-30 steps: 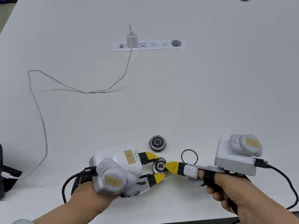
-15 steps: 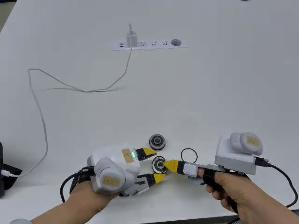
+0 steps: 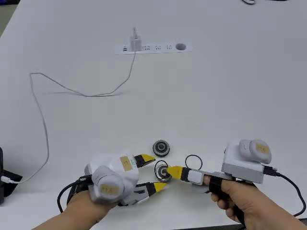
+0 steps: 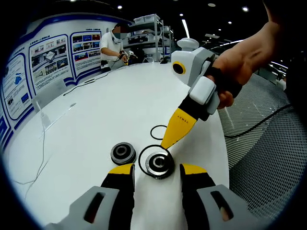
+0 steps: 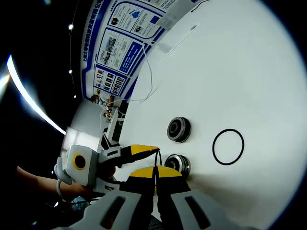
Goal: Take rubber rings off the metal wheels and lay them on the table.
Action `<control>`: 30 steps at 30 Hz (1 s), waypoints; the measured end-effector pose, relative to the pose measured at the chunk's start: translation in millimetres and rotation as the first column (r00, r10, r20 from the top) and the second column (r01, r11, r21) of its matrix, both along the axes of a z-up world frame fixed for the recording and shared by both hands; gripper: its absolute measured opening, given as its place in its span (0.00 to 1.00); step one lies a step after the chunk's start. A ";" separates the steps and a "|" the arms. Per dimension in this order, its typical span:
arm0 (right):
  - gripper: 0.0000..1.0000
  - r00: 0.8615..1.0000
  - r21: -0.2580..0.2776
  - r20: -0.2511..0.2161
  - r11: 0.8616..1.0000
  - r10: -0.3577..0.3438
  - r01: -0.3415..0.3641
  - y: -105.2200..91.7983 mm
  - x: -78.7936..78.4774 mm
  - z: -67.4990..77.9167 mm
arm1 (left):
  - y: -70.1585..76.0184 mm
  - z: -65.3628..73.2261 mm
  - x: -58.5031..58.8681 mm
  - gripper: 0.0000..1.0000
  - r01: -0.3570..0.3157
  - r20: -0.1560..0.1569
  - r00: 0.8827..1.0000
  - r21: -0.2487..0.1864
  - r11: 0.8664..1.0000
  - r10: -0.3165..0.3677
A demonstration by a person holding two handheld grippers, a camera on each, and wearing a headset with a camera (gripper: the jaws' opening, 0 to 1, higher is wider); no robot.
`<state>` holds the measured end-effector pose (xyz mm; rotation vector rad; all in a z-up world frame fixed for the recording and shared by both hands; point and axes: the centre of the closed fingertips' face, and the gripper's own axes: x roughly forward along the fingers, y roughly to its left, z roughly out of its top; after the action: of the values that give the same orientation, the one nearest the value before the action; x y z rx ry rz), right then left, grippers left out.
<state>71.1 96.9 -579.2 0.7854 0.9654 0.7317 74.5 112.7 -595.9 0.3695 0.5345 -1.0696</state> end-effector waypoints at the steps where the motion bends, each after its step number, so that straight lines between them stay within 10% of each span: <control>1: 0.02 1.000 0.001 0.003 1.000 0.000 0.000 -0.2 0.5 1.3 | 0.6 0.2 -0.1 0.39 -0.002 -0.002 1.000 -0.002 1.000 0.002; 30: 0.02 0.987 -0.050 0.016 0.985 -0.162 0.162 -63.4 23.0 -4.6 | 11.8 2.0 -3.8 0.39 -0.040 -0.009 0.999 -0.014 0.999 0.040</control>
<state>94.1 33.5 -583.8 0.8036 0.8948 0.5680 70.7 124.5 -593.9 0.3410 0.5397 -1.0360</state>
